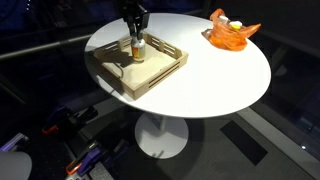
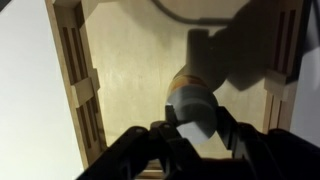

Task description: Remove the cap from the bottle in the crate and put it in the crate

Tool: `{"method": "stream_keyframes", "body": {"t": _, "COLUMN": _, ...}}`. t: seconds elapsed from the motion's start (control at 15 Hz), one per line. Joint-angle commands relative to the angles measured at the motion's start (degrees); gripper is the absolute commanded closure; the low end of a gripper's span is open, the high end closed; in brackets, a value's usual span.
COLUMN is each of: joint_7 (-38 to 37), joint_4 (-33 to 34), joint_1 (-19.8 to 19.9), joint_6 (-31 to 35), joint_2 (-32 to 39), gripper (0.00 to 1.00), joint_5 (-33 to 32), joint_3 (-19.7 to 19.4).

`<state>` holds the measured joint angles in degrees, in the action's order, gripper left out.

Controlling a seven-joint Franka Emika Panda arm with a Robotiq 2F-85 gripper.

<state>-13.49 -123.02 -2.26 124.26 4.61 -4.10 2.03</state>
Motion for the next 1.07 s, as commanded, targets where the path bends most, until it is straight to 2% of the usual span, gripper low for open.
{"method": "stream_keyframes", "body": {"t": 0.0, "joint_7": -0.67, "joint_4": 0.3, "joint_1": -0.26, "joint_6": -3.29, "joint_2": -0.16, "gripper": 0.81, "joint_5": -0.98, "joint_3": -0.25}}
{"method": "stream_keyframes", "body": {"t": 0.6, "joint_7": -2.83, "joint_4": -1.82, "joint_1": -0.33, "joint_6": -2.34, "joint_2": 0.2, "gripper": 0.81, "joint_5": -0.89, "joint_3": -0.35}}
{"method": "stream_keyframes", "body": {"t": 0.8, "joint_7": -7.45, "joint_4": -2.16, "joint_1": -0.37, "joint_6": -3.18, "joint_2": -0.03, "gripper": 0.81, "joint_5": -0.85, "joint_3": -0.58}}
{"method": "stream_keyframes", "body": {"t": 1.0, "joint_7": -15.19, "joint_4": -2.34, "joint_1": -0.46, "joint_6": -4.46, "joint_2": -0.42, "gripper": 0.81, "joint_5": -0.54, "joint_3": -0.77}}
